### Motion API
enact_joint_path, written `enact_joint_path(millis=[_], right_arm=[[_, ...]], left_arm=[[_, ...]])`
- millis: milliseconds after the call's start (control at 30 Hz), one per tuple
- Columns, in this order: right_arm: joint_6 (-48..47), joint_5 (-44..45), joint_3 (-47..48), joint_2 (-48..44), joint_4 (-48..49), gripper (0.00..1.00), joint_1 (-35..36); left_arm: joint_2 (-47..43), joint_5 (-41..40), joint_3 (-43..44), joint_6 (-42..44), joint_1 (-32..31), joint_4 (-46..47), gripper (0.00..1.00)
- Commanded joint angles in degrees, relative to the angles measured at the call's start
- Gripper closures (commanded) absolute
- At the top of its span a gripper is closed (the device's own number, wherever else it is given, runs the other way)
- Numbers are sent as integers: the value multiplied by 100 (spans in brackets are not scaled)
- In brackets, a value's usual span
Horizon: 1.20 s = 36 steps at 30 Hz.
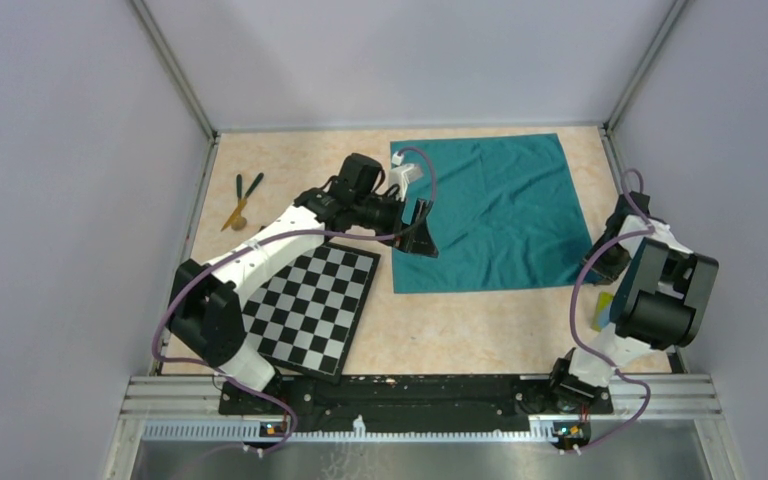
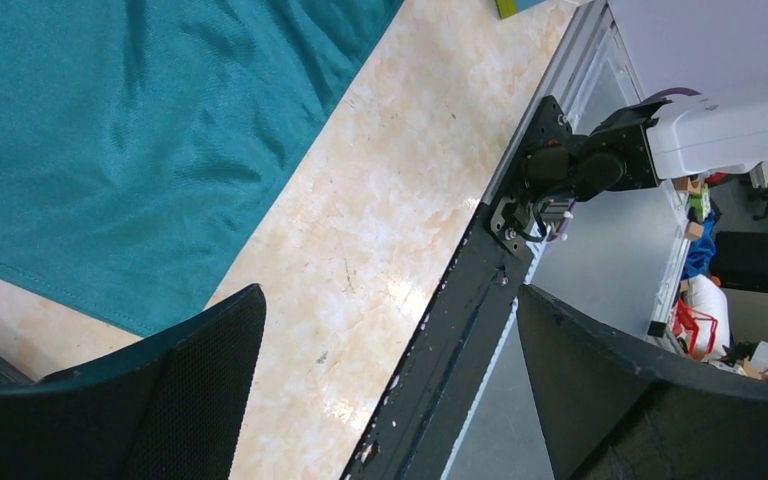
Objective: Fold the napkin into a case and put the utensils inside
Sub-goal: Pick up the flattened napkin from the center of the board.
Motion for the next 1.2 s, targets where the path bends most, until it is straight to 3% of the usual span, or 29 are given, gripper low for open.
enact_joint_path(millis=[0, 33, 267, 300, 567, 600, 733, 800, 1167], right_arm=[[-58, -182, -467, 78, 578, 69, -44], [-65, -235, -512, 51, 628, 75, -44], [-78, -401, -640, -310, 777, 93, -41], [-53, -379, -624, -368, 732, 99, -43], [28, -547, -602, -933, 517, 100, 18], [15, -564, -584, -962, 472, 98, 37], [67, -159, -435, -1068, 183, 61, 44], [64, 75, -389, -1160, 167, 51, 36], [-122, 131, -353, -796, 406, 53, -334]], left_arm=[[34, 199, -28, 53, 53, 221, 1], [41, 208, -32, 49, 65, 221, 1], [17, 250, -115, 31, 104, 295, 1], [3, 249, -132, 31, 110, 310, 1], [-2, 210, -369, -57, 128, 543, 1], [-2, 201, -370, -57, 129, 554, 1], [-57, 194, -385, -57, 152, 584, 1], [-74, 209, -394, -49, 171, 585, 1], [-7, 536, -424, -110, 183, 608, 1]])
